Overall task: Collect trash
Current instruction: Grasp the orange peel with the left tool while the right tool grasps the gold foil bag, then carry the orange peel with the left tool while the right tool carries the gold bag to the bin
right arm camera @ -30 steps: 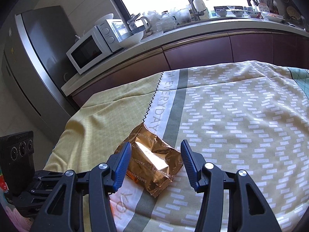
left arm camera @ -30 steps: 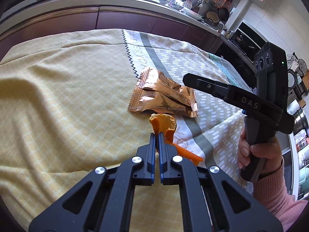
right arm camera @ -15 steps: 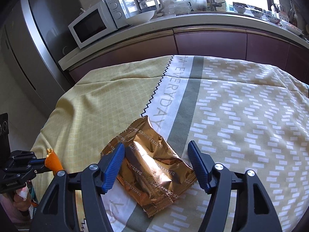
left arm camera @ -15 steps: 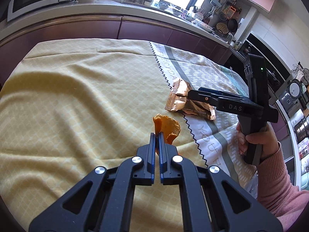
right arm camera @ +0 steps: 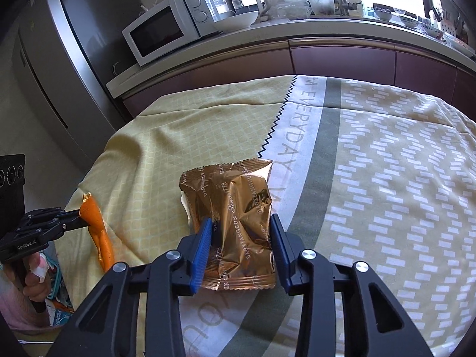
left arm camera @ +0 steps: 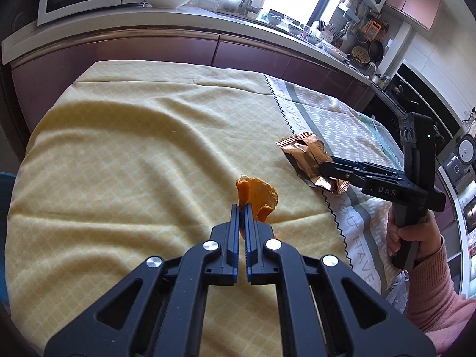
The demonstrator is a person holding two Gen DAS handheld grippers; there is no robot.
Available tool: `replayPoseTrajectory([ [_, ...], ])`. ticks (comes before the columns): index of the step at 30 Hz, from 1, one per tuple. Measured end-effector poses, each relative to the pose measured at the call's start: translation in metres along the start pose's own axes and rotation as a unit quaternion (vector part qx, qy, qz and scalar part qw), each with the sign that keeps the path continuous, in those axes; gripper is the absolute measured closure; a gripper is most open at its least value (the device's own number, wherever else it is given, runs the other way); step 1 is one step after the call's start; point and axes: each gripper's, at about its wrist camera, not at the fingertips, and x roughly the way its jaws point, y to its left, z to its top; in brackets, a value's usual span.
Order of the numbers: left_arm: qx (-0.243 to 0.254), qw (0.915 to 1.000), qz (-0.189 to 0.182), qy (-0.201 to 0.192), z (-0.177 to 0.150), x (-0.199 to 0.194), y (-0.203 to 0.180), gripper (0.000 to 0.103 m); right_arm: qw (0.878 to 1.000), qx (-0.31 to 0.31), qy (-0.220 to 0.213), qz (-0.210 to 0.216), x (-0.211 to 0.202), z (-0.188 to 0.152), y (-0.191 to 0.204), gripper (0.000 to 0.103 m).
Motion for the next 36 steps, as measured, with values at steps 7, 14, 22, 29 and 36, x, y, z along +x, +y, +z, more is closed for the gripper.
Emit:
replayPoseTrajectory([
  [7,-0.002,0.9999,0.012,-0.011,-0.003,-0.015,0.008,0.099,0.999,0.015,-0.014,0.03,-0.005,-0.006,0.009,0.076],
  [14,-0.002,0.9996,0.02,-0.021,-0.007,-0.029,0.012,0.099,0.998,0.022,-0.029,0.057,-0.009,-0.008,0.023,0.077],
  [22,-0.009,0.9993,0.022,-0.029,-0.01,-0.042,0.019,0.099,0.996,0.02,-0.035,0.085,-0.007,-0.01,0.043,0.077],
  [29,-0.014,0.9989,0.026,-0.038,-0.014,-0.054,0.025,0.099,0.994,0.012,-0.037,0.098,-0.002,-0.012,0.06,0.077],
  [36,-0.016,0.9984,0.03,-0.045,-0.018,-0.066,0.031,0.099,0.993,0.009,-0.036,0.113,0.003,-0.013,0.073,0.077],
])
